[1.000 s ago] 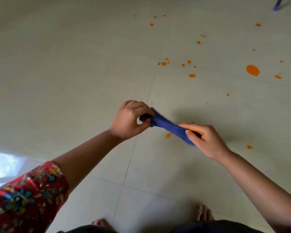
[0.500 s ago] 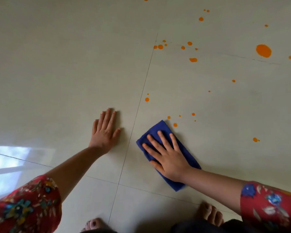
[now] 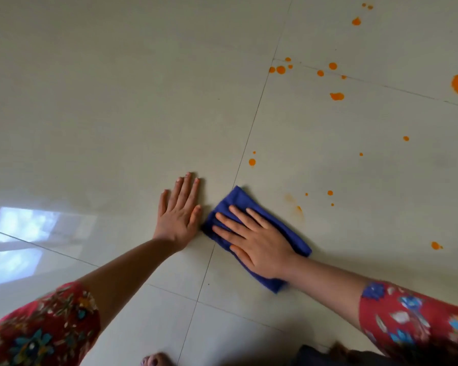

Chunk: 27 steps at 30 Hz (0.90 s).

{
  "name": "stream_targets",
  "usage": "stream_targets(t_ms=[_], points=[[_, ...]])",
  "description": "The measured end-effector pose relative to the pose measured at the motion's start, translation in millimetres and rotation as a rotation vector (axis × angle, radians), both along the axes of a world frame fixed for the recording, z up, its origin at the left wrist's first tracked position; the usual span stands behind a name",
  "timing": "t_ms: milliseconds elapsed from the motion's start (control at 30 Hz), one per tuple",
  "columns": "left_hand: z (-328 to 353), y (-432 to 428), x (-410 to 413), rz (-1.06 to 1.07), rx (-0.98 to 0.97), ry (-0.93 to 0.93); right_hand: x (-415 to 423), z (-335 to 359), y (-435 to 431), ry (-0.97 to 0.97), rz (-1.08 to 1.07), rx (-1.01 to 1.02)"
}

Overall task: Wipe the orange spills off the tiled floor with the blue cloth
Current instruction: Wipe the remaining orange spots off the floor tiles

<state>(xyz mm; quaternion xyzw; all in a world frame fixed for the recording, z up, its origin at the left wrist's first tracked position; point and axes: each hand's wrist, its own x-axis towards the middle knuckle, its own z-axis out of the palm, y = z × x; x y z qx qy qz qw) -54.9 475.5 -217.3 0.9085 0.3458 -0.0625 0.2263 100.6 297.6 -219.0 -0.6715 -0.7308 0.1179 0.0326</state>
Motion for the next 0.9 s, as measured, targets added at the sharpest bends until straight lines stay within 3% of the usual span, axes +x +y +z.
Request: stream_targets(t_ms=[100, 267, 367, 467, 600, 733, 800, 900], points=[[-0.2, 0.1, -0.6, 0.021, -0.009, -0.02, 30.8, -2.4, 73.5, -0.07, -0.04, 0.026], [2.1, 3.2, 0.9, 0.015, -0.057, 0.006, 87.0, -2.5, 74.0, -0.147, -0.575, 0.072], [3.8, 5.6, 0.8, 0.003, -0.09, 0.036, 38.7, -2.6, 35.7, -0.076, -0.441, 0.063], [11.9, 2.3, 11.2, 0.059, -0.104, 0.028, 43.6, -5.1, 78.5, -0.021, -0.245, 0.081], [23.5, 5.0, 40.5, 0.09, -0.04, -0.014, 121.4, -2.4, 119.7, -0.052, -0.517, 0.054], [11.6, -24.4, 72.9, 0.118, -0.04, -0.114, 110.6, -5.3, 36.8, -0.093, -0.733, 0.071], [1.3, -52.1, 80.4, 0.141, -0.011, -0.12, 80.6, -4.7, 11.0, -0.082, -0.669, 0.068], [-5.8, -73.3, 74.1, 0.114, 0.079, -0.1, 102.1, -6.1, 30.2, -0.075, -0.473, 0.065]])
